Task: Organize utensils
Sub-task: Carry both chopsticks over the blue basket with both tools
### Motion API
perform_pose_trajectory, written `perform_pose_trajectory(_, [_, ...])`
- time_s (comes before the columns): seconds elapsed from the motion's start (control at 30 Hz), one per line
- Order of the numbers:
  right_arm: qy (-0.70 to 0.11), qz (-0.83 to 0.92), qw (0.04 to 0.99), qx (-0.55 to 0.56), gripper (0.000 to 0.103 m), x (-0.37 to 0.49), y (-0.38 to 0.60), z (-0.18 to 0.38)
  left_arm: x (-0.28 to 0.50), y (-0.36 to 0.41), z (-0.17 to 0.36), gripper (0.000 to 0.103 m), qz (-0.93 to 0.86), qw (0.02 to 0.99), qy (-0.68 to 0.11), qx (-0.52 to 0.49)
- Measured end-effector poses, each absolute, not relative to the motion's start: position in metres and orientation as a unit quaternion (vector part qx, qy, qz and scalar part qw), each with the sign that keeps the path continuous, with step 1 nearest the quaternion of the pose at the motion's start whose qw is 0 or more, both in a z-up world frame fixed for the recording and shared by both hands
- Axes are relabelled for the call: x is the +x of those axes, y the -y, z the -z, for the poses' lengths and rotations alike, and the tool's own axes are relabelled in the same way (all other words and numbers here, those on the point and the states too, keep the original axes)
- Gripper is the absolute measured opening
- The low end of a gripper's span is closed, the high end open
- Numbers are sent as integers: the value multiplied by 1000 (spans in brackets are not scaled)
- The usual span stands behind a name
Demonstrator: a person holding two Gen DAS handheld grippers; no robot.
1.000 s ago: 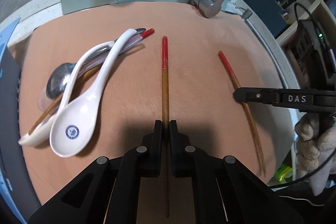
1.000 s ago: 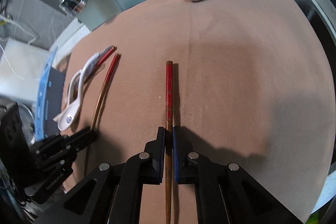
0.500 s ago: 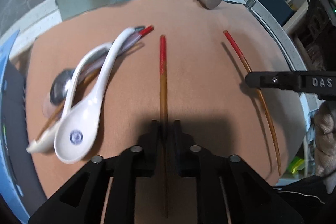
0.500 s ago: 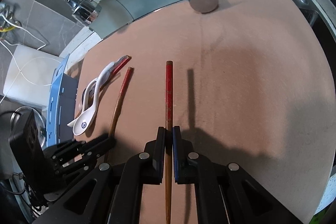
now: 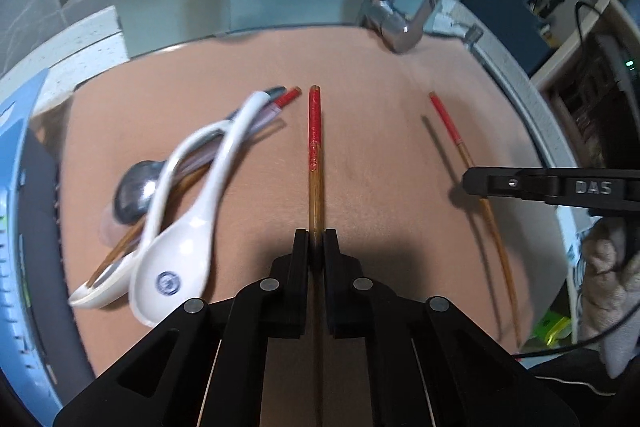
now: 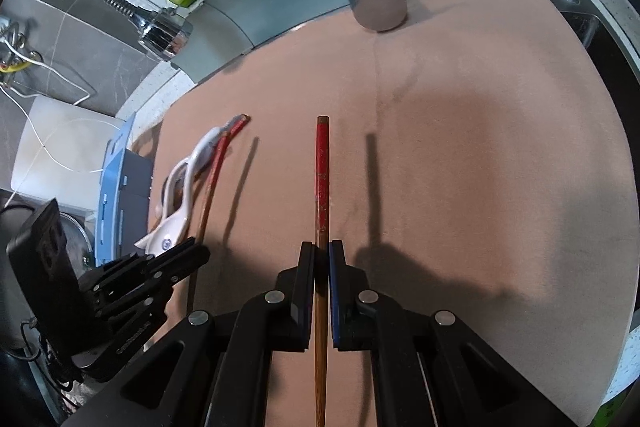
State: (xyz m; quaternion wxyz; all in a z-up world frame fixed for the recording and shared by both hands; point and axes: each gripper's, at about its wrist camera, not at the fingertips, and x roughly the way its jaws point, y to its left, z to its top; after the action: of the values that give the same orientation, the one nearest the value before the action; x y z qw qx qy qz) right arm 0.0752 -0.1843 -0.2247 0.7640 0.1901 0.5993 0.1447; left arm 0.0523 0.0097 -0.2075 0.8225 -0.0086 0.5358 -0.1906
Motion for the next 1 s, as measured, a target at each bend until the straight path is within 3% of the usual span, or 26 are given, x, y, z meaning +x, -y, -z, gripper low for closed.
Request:
perform_pose_trajectory(0.47, [-569,-244,766,171,6,105,55,170,31,-128,146,6,135,864,-480,-67])
perform_pose_trajectory(1.0, [-587,-308,737,129,6,122,-139,185,29,-272,174,6,31,866,-485,-119])
